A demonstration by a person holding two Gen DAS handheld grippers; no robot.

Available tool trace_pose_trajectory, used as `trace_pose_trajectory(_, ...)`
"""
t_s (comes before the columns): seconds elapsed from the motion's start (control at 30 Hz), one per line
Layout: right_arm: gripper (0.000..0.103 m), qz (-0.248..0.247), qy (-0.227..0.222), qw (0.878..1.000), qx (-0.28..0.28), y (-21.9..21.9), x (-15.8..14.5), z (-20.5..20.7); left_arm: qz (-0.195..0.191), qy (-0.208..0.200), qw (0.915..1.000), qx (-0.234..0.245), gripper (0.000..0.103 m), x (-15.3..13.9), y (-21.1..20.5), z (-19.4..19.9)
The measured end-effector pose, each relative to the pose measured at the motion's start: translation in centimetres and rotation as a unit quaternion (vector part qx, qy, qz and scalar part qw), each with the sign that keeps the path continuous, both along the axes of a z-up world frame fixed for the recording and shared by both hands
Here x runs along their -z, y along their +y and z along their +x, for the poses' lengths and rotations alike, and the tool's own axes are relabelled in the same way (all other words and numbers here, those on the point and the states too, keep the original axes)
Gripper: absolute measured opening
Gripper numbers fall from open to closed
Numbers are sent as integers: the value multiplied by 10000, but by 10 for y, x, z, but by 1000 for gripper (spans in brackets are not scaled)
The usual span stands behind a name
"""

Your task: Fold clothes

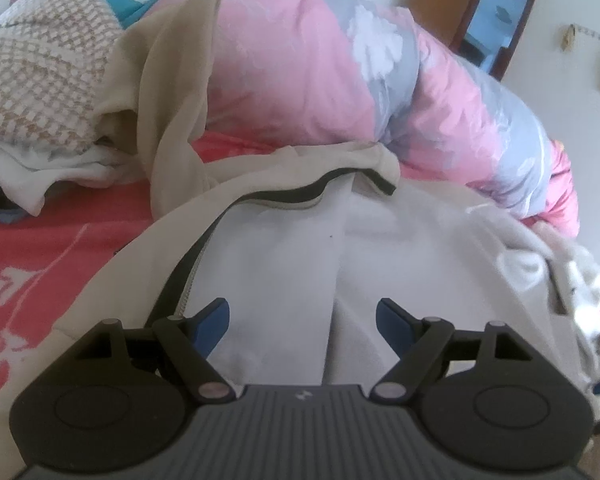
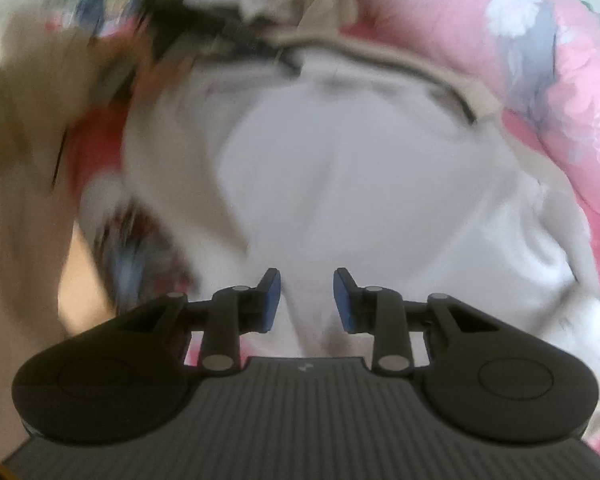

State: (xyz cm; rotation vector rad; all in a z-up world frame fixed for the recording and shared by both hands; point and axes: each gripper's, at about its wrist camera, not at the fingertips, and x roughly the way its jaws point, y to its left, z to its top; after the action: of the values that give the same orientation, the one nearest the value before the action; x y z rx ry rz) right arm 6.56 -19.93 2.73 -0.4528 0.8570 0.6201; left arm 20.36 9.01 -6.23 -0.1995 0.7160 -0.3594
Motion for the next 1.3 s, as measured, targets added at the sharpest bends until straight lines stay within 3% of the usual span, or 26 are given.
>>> trace_pose_trajectory(0.17,29,536,-225,9966,-589,32,-1,44,0,102,9999,-119,82,4,5,7)
trace_pose_trajectory(0.27,29,631,-544,9957,-393,39,-2,78,22,122,9998,-130,82,4,4,10)
trace_pose_trajectory(0.4,29,636,-606,9950,475,34,17,142,101,118,9998,-121,82,6,2,10)
trace_pose_trajectory(0.57,28,582,-503,9829,1672,5,47,230,124,117,9998,-116,82,8,2,12)
trace_pose_trajectory(0.7,25,101,-686,9709,2292,-29,67,270,179,116,9997,-94,82,9,0,13)
trace_pose_trajectory(0.87,24,-501,-908,9469,3045,-72,92,318,217,115,9997,-93,83,8,-1,12)
trace_pose_trajectory(0.97,20,-389,-813,9386,3330,-83,84,325,281,93,9995,-98,83,7,-4,12)
trace_pose_trajectory(1.0,19,-280,-847,9399,3295,-79,78,322,290,86,9995,-101,83,7,-4,11)
trace_pose_trajectory(1.07,19,417,-793,9533,2884,-65,66,316,295,78,9995,-125,83,7,-5,11)
trace_pose_trajectory(1.13,19,958,-491,9630,2471,-45,67,318,292,71,9994,-154,83,8,-5,11)
trace_pose_trajectory(1.23,19,1051,-97,9743,1988,-8,91,337,296,65,9994,-152,83,8,-5,10)
trace_pose_trajectory(1.3,19,907,-187,9764,1950,9,107,362,311,64,9994,-138,83,8,-6,11)
